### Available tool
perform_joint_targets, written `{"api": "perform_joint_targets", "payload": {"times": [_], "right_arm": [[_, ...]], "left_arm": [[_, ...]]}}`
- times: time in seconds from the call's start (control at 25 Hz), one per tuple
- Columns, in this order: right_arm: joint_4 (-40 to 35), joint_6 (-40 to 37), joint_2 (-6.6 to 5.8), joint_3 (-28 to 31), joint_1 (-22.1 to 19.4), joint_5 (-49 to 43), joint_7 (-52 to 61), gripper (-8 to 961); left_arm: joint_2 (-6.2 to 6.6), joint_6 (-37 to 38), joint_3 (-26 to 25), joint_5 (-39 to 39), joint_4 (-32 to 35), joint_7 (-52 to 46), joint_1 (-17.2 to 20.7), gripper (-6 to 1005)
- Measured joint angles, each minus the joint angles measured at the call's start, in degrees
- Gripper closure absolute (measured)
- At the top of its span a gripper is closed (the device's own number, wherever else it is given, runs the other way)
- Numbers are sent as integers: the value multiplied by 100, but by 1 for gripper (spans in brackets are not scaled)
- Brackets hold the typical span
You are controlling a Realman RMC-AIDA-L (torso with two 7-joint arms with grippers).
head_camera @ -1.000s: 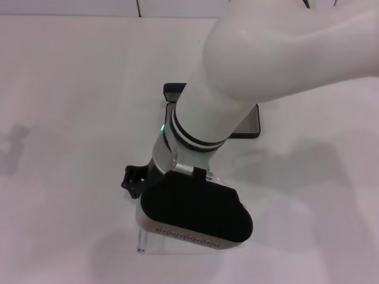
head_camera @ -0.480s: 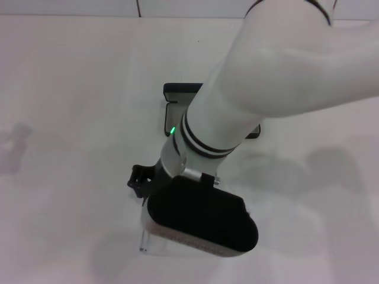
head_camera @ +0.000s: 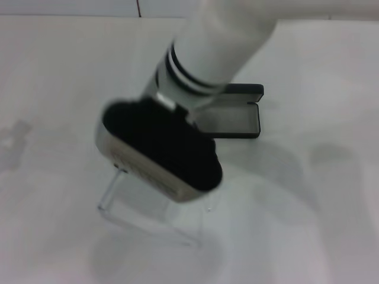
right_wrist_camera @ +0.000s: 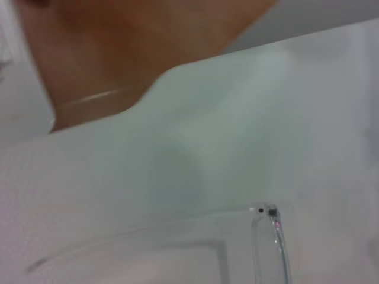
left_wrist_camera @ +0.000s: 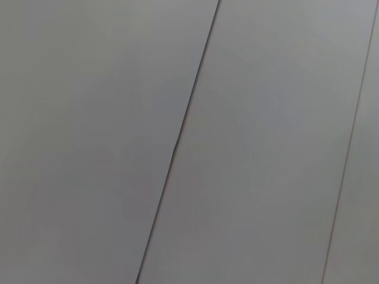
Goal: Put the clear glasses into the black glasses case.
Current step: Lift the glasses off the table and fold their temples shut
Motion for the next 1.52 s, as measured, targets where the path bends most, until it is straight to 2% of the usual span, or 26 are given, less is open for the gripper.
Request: {"api": "perform_joint_targets", "payload": {"times": [0.24, 0.44, 0.64, 0.76, 0.92, 1.0, 1.16, 1.32, 1.52], "right_arm": [[-117, -638, 0, 1060, 65, -145, 586, 891], [-538, -996, 0, 1868, -228, -430, 1177, 892], [-1657, -1121, -3, 2692, -1313, -569, 1685, 892], [-2313, -977, -3, 3044, -2163, -495, 1858, 892], [-3028, -375, -24, 3202, -3506, 237, 1773, 892], [-3241, -114, -30, 3264, -4177, 704, 1575, 892], [-3363, 120, -26, 3433, -5286, 1870, 980, 893], [-3169, 153, -43, 3481, -5887, 2857, 433, 893], [-2482, 112, -37, 3463, -5960, 3714, -106, 893]], "left_arm": [[45, 177, -6, -96, 21, 0, -29, 874], [85, 598, -49, -311, 24, -27, -24, 875], [157, 1110, -53, -472, 80, -155, -128, 876], [192, 1325, -22, -461, 168, -340, -276, 876], [187, 1659, 16, -427, 296, -476, -531, 877], [160, 1779, 231, -453, 385, -546, -670, 877], [141, 1807, 1028, -785, 540, -682, -878, 878], [135, 1808, 1658, -1140, 683, -795, -972, 880], [124, 1804, 1969, -994, 650, -856, -1150, 882]]}}
